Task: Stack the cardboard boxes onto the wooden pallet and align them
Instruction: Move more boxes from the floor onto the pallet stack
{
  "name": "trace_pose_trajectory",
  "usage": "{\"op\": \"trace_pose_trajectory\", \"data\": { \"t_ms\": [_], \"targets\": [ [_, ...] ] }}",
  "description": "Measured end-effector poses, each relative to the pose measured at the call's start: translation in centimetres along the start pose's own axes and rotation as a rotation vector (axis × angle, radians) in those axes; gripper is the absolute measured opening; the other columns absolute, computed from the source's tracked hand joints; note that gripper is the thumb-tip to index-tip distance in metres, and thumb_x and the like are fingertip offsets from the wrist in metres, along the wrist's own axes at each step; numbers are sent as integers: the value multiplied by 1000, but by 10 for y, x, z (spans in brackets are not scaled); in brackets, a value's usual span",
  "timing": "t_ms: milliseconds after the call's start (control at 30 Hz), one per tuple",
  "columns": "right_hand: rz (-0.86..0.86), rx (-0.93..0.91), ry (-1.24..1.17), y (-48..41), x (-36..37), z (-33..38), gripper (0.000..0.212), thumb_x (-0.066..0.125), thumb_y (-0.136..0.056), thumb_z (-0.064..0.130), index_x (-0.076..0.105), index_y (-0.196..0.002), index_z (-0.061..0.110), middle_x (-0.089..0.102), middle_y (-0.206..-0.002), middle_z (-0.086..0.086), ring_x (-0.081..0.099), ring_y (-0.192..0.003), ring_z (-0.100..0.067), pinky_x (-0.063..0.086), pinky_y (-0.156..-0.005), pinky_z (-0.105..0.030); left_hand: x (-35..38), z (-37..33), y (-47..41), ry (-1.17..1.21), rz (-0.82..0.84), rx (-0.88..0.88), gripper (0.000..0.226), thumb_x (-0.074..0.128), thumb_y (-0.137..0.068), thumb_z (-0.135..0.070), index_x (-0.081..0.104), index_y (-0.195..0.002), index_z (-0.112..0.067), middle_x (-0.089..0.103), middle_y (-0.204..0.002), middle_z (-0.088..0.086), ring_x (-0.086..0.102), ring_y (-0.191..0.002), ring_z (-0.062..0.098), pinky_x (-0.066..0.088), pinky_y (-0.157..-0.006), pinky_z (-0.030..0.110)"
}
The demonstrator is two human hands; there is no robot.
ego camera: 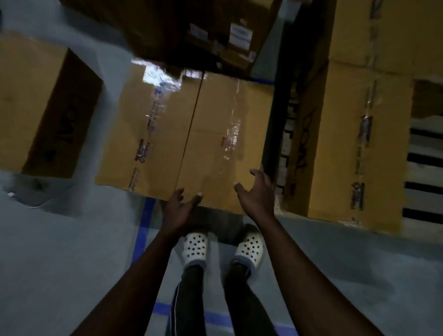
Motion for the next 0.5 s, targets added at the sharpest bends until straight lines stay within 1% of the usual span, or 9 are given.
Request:
{"op": "trace_pose_trajectory", "data": {
  "t_ms": [67,100,133,167,233,300,400,433,500],
  "targets": [
    [-12,61,43,-40,37,-41,71,66,-94,37,32,-154,19,26,-162,-3,27,-147,-25,30,-114,-38,25,44,-61,168,-18,-120,79,73,-91,-41,35,-154,-13,46,-150,6,46,-136,29,41,-107,40],
    [-25,107,49,-57,55,-62,77,67,-93,37,26,-156,19,22,-163,-5,24,-148,-27,28,-115,-39,34,64,-90,245,-43,-154,79,75,-88,-43,37,-151,-15,48,-145,0,48,-133,27,41,-108,42],
    [-40,161,46,-70,71,-84,83,68,-92,38,20,-158,18,18,-165,-6,21,-149,-28,26,-117,-41,38,83,-114,289,-100,-180,83,79,-81,-52,41,-147,-19,48,-144,-1,49,-132,28,43,-107,48],
    [-53,220,26,-80,85,-105,90,69,-91,38,14,-159,18,14,-165,-8,18,-151,-29,25,-117,-44,39,102,-136,280,-182,-204,87,80,-74,-61,43,-142,-22,46,-144,1,50,-129,30,47,-104,52],
    [-49,320,-67,-89,112,-141,99,73,-89,40,8,-160,18,12,-166,-9,16,-152,-32,25,-117,-48,35,122,-163,193,-355,-190,83,81,-71,-58,42,-136,-23,38,-144,6,48,-127,31,50,-100,54],
    [-18,371,-153,-90,135,-166,100,74,-87,43,10,-160,18,20,-165,-9,22,-150,-33,30,-116,-50,36,123,-168,156,-457,-135,81,82,-71,-50,39,-136,-27,38,-147,7,47,-131,31,49,-104,51],
    [2,391,-237,-83,153,-183,91,76,-85,43,23,-156,20,39,-156,-8,39,-140,-33,38,-110,-46,38,114,-160,98,-500,-58,90,76,-58,-64,34,-132,-36,42,-149,6,48,-133,30,48,-105,51],
    [-3,400,-266,-81,155,-184,91,77,-84,42,25,-155,21,40,-155,-8,41,-139,-33,38,-110,-45,38,113,-157,67,-498,-47,93,76,-56,-64,34,-133,-34,43,-148,7,48,-132,31,48,-105,52],
    [-14,429,-322,-78,154,-182,94,81,-81,41,26,-155,23,42,-154,-6,41,-139,-32,38,-110,-45,36,111,-155,-16,-480,-59,92,84,-63,-51,37,-137,-22,40,-147,9,48,-130,32,49,-103,53]
  ]
}}
Point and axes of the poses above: each hand's wrist, its own y-axis away from the middle knuckle, its own x-axis out of the palm, z = x × y, the point moved 8 cm from there along -y, towards the middle knuckle
